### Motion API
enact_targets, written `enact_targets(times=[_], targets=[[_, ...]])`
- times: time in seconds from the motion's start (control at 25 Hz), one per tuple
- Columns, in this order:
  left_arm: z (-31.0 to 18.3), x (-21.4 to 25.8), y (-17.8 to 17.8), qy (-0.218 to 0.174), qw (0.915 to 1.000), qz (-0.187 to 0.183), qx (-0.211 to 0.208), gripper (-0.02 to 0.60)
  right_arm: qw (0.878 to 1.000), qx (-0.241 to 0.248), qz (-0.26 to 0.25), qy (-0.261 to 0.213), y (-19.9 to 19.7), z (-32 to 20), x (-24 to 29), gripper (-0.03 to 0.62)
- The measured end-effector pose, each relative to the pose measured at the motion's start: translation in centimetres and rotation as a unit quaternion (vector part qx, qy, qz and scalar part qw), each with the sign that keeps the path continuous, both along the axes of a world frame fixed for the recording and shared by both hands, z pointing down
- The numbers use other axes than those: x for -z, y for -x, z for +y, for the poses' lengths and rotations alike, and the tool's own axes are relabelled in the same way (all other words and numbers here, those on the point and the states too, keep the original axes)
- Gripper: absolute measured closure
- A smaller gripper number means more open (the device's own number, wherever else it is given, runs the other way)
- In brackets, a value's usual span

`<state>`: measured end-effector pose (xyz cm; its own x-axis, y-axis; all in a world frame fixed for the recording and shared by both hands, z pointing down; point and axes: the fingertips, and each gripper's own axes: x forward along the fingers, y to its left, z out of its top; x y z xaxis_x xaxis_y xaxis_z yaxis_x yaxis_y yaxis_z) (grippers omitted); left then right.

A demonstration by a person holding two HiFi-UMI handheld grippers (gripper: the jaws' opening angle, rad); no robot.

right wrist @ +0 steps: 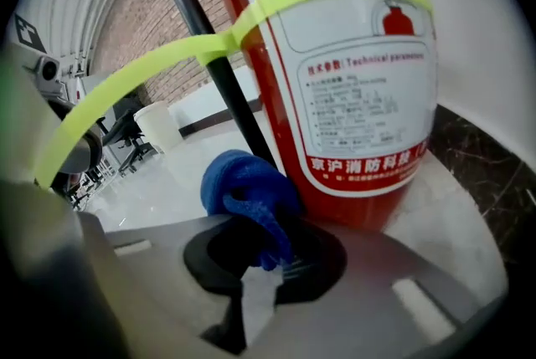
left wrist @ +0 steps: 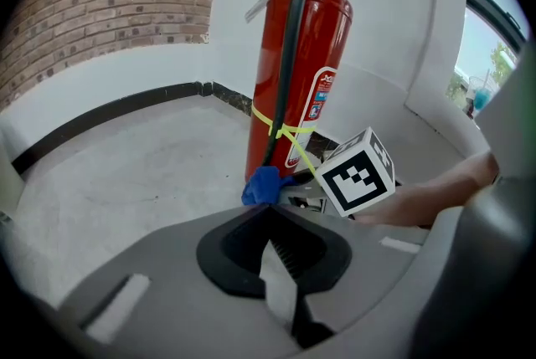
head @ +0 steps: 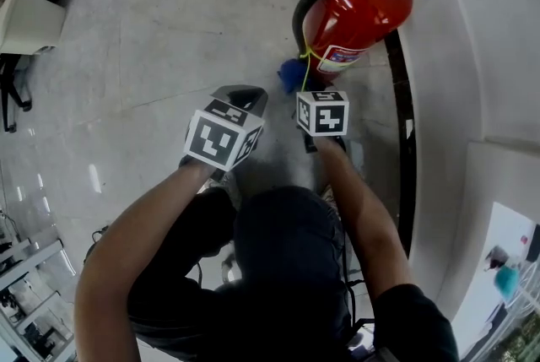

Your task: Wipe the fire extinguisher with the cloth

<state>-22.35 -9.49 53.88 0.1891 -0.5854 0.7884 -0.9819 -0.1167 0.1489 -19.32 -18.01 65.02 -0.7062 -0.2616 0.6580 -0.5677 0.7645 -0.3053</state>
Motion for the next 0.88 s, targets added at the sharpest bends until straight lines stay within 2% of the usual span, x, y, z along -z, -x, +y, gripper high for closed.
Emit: enact_targets(times=[0.2, 0.48, 0.72, 0.88], targets=[[-0.8, 1.0, 0.4, -0.001, 0.9991, -0.013, -0.041, 0.575, 1.000, -0.021, 0.017, 0.003, -2.6, -0.9, -0.5, 0.559], [-0.7, 4.2, 1.7, -0.016, 0.9965, -0.040, -0.071, 0.575, 0.998, -0.055, 0.032, -0.027, -8.2, -2.8, 2.0, 0.559], [-1.0, 8.6, 0.4, -0.059, 0.9939, -0.049, -0.079, 0.575, 0.995, -0.070, 0.019, -0.070, -12.0, -3.5, 8.0, 0.559], [-1.9, 12.9, -1.8, -0.104, 0.9878, -0.055, -0.102, 0.575, 0.992, -0.061, 0.000, -0.112, -13.4, -3.0, 14.2, 0.559]])
